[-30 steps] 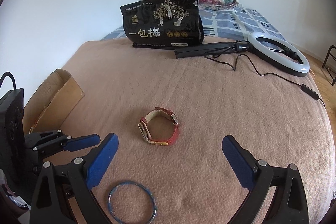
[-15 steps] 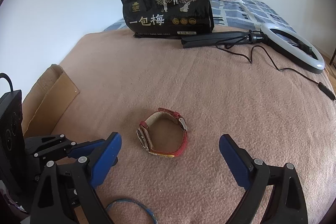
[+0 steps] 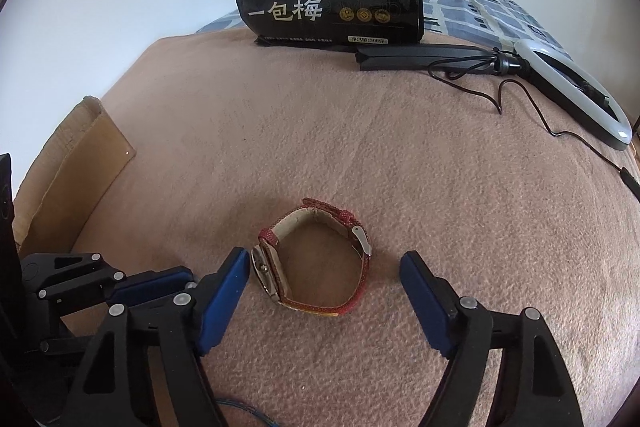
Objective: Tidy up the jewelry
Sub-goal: 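Close the left tool on the pearl bead while the right tool grasps the watch, then carry the pearl bead with the left tool while the right tool carries the watch over the box, then open both tools to drop the pearl bead and watch into the box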
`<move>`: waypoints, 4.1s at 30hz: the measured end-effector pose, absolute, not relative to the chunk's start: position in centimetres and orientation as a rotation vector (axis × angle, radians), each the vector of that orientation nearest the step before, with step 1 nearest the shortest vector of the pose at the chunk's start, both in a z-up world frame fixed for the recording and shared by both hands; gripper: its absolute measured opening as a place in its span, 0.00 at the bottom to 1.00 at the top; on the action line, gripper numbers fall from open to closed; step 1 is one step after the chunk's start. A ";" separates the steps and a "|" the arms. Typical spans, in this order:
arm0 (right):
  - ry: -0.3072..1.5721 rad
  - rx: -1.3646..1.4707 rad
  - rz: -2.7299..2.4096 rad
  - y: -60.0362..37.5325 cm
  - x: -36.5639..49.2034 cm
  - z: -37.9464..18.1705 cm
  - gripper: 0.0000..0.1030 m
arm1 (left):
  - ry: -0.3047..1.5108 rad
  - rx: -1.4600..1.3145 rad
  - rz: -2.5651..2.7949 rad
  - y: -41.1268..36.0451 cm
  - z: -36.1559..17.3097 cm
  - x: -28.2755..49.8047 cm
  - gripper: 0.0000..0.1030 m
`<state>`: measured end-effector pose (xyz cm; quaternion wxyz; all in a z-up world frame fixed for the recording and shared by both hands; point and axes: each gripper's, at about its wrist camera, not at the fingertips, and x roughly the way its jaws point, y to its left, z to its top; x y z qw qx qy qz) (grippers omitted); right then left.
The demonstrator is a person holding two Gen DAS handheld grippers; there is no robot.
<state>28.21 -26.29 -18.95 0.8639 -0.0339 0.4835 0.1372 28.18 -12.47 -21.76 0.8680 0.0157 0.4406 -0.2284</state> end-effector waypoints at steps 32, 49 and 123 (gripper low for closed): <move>0.954 -0.069 0.287 -26.3 26.2 -15.2 0.58 | 0.869 -0.001 -0.460 -11.4 -18.5 26.1 0.09; 0.863 -0.113 0.328 -22.8 23.2 -9.0 0.58 | 0.753 -0.027 -0.409 -6.9 -12.1 23.0 0.09; 0.921 -0.167 0.551 0.2 28.7 -12.1 0.66 | 0.760 -0.132 -0.126 14.6 -14.0 26.2 0.09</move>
